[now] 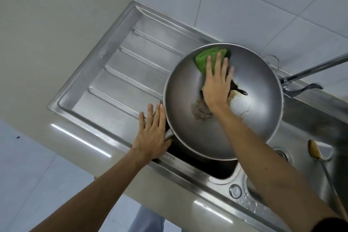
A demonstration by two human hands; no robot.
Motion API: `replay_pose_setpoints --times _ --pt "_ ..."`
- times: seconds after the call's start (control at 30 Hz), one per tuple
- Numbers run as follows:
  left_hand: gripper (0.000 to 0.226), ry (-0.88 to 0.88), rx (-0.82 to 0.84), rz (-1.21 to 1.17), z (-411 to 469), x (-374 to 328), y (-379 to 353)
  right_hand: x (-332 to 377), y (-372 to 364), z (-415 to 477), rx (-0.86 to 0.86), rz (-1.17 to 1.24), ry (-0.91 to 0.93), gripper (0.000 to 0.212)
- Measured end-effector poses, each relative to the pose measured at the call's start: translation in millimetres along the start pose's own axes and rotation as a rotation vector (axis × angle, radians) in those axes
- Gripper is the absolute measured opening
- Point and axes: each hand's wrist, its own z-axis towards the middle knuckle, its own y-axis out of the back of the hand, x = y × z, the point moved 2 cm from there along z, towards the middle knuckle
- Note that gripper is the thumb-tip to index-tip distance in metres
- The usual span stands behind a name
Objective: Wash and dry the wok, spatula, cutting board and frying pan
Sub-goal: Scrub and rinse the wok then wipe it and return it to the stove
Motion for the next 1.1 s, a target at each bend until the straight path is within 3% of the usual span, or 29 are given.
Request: replay_pose_setpoints --times 0.07,0.13,0.23,0.33,0.47,0.57,0.67,0.83,0.97,1.1 --pt "0.112 0.008 0.005 -0.027 2 -1 0 -46 9 19 -0.006 -0.080 -0.085 0.091" --pt "0.117 0.013 0.001 -0.015 5 -5 -2 -69 16 19 0.034 -0.106 -0.051 0.100" --pt "0.122 0.008 -0.017 0.002 8 -9 -6 -55 12 10 0.058 -0.035 -0.143 0.081" --pt "0.125 0.011 -0.019 0.020 8 -8 -5 2 10 6 0.115 0.297 -0.283 0.066" --pt "0.126 0.036 -0.018 0.040 8 -12 -4 78 14 -48 0.305 0.741 -0.029 0.058" --pt "0.124 0.037 -0.021 0.062 8 -15 -3 81 28 -101 0.439 0.860 0.209 0.056" --pt "0.122 0.027 -0.019 0.043 8 -16 -1 68 33 -115 0.445 0.836 0.337 0.054" --pt "0.120 0.054 -0.029 0.079 8 -16 0 80 20 -76 0.248 0.627 0.406 0.053" --pt "0.121 0.060 -0.026 0.042 8 -15 1 77 15 6 0.106 0.419 0.224 0.056" --pt "0.120 0.063 -0.008 0.025 10 -17 -1 22 18 61 0.034 0.258 -0.106 0.054"
